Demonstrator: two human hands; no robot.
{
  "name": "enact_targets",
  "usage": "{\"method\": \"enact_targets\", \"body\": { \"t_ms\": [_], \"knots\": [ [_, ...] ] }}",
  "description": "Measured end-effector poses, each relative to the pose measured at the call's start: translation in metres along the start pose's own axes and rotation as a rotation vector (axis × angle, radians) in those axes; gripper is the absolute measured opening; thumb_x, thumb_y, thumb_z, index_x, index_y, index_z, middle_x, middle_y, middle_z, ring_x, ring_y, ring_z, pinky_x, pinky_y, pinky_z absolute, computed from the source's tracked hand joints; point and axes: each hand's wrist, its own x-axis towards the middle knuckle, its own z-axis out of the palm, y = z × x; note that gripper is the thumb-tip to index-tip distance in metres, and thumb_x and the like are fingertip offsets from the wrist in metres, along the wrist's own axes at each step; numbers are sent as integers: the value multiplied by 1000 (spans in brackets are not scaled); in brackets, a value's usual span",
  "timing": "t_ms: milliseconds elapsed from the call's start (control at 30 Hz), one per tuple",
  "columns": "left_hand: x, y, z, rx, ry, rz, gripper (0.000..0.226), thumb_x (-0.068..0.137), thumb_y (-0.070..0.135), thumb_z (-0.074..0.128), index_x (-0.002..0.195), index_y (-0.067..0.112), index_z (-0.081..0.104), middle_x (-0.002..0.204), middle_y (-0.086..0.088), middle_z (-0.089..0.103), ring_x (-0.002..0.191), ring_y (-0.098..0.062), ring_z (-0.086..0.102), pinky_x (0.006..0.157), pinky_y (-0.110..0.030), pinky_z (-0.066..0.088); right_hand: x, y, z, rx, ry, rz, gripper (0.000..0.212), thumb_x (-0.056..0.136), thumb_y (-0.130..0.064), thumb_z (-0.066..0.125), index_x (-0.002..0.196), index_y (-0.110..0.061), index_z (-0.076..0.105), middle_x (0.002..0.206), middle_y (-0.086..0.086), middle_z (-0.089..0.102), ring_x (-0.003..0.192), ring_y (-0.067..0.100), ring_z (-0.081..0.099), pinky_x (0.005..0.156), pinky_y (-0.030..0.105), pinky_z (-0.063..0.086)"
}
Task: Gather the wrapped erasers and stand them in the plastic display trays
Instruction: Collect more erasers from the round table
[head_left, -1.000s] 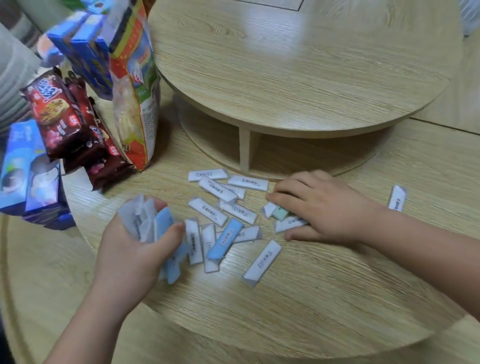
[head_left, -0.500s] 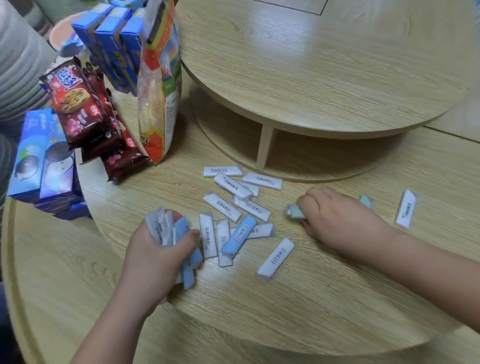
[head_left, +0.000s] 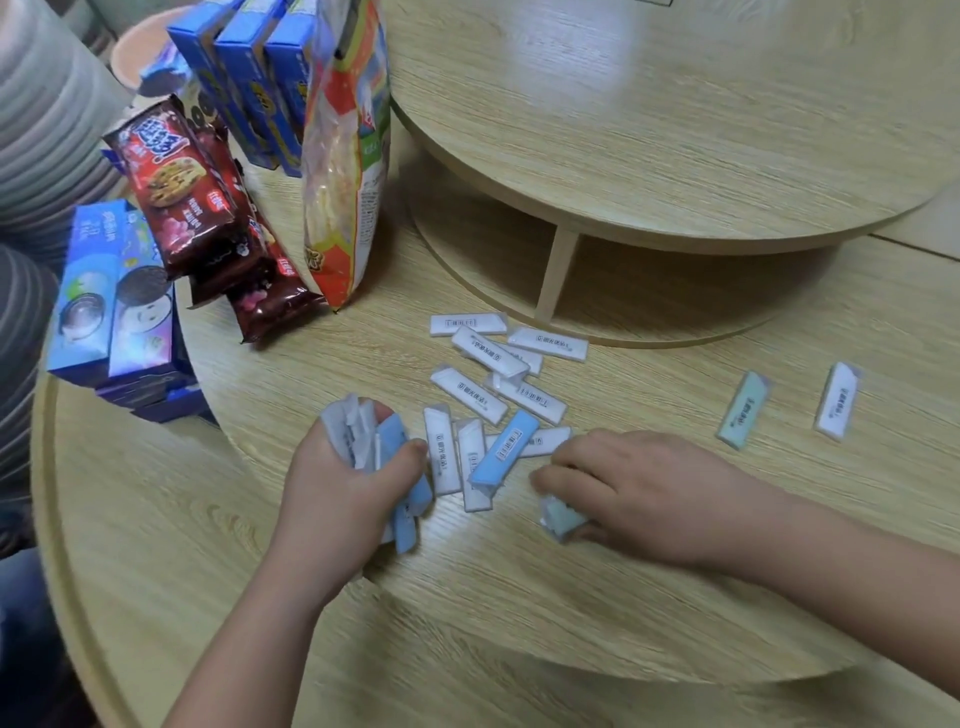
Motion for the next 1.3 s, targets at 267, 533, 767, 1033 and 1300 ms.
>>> {"method": "enact_targets", "body": {
  "t_ms": [267,533,767,1033,1300],
  "knots": [
    [4,-2,-2,31,-54,-13,15,83,20,75,78,21,61,73,-3,65,68,-18,63,64,-40,52,11,5,-12,-112,-37,-110,33,89,-18,41,118,-20,59,99,-2,64,85,17,62,55,27,50],
    [4,-9,3,15,-27,-22,22,70,35,70,84,23,58,70,8,61,65,-10,59,61,-32,47,73,-4,-15,-93,151,-108,30,88,-14,49,115,-15,61,99,4,61,91,23,58,72,35,50],
    [4,-12,5,26,2,-13,19,80,26,74,88,21,58,75,5,61,68,-10,59,61,-29,45,74,4,-7,-54,-1,-68,52,86,-32,56,134,-14,51,134,7,53,116,27,54,93,42,49],
    [5,-13,6,37,-4,-9,22,79,35,74,90,24,59,78,6,63,73,-13,62,64,-33,50,74,11,-18,-99,-133,-185,85,89,-66,38,157,-26,6,165,6,10,144,26,26,111,43,32],
    [2,-13,1,-51,-30,-20,20,78,27,73,92,21,59,80,1,65,73,-14,64,65,-32,53,104,19,-18,-255,-117,-441,93,83,-80,39,151,-18,28,159,3,28,144,32,27,95,45,44]
  ]
}}
